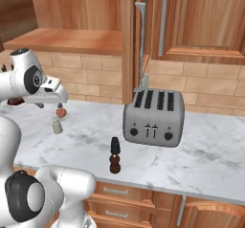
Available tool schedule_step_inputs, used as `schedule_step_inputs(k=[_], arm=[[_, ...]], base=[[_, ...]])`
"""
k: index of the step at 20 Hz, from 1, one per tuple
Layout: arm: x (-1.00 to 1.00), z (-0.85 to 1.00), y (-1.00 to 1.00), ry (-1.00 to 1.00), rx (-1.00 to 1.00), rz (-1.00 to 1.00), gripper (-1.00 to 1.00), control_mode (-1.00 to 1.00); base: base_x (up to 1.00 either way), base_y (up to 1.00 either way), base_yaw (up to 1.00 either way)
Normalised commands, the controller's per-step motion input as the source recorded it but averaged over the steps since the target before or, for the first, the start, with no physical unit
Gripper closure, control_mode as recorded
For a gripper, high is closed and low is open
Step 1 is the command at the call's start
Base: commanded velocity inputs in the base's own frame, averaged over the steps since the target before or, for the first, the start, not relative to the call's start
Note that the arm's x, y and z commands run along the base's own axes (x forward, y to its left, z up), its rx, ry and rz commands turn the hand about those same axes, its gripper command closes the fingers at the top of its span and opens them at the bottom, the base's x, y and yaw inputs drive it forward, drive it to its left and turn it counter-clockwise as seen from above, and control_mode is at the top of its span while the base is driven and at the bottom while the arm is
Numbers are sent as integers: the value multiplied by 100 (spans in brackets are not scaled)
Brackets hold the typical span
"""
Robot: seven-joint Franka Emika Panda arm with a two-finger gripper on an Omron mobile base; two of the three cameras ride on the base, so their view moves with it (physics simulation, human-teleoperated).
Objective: There are various items on the counter. Only move the condiments/shakers into the cabinet.
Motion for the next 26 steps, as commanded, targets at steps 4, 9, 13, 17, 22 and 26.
schedule_step_inputs(k=[4,9,13,17,22,26], arm=[[3,-26,54,-6,0,-12,-100,-100],[11,-28,46,-9,0,-15,-100,-100],[14,-26,35,-2,0,-16,-100,-100],[33,-31,21,0,0,-16,-100,-100],[33,-36,7,0,0,-14,-100,-100],[21,-36,0,0,0,-13,-100,-100]], base=[[0,0,0],[0,0,0],[0,0,0],[0,0,0],[0,0,0],[0,0,0]])
